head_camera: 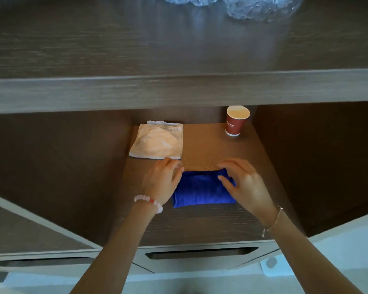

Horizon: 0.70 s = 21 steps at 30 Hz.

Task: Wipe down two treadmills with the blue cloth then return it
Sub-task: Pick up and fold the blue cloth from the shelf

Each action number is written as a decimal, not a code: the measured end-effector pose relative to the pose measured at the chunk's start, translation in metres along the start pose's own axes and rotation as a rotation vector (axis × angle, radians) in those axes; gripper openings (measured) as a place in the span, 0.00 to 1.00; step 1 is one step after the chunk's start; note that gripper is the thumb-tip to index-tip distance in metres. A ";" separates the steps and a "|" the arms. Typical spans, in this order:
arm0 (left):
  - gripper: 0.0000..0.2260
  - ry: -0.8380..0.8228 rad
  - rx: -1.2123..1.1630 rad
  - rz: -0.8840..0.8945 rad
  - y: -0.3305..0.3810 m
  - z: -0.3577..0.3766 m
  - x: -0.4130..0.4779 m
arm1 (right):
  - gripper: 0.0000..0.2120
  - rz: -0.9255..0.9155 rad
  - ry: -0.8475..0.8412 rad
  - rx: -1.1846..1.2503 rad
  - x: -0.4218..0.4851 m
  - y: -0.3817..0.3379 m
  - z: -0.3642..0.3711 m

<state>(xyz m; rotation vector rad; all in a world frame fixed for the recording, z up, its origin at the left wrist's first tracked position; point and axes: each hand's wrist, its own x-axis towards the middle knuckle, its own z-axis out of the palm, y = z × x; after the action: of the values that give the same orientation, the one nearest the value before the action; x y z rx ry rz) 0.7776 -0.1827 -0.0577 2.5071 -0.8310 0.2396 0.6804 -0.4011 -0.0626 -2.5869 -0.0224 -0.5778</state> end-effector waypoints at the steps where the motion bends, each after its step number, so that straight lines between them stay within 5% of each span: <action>1: 0.12 0.055 0.077 0.071 0.003 -0.004 -0.005 | 0.16 -0.069 -0.015 -0.023 -0.006 -0.002 -0.003; 10: 0.19 0.058 0.325 0.223 0.009 0.007 -0.050 | 0.30 -0.169 -0.293 -0.120 -0.031 0.013 0.009; 21: 0.19 0.064 0.318 0.155 0.017 0.007 -0.079 | 0.26 -0.195 -0.202 -0.094 -0.022 0.011 0.017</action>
<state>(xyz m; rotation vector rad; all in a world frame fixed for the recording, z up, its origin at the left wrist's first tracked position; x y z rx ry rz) 0.7043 -0.1573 -0.0810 2.7092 -1.0322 0.5395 0.6683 -0.4009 -0.0901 -2.7435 -0.3246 -0.3902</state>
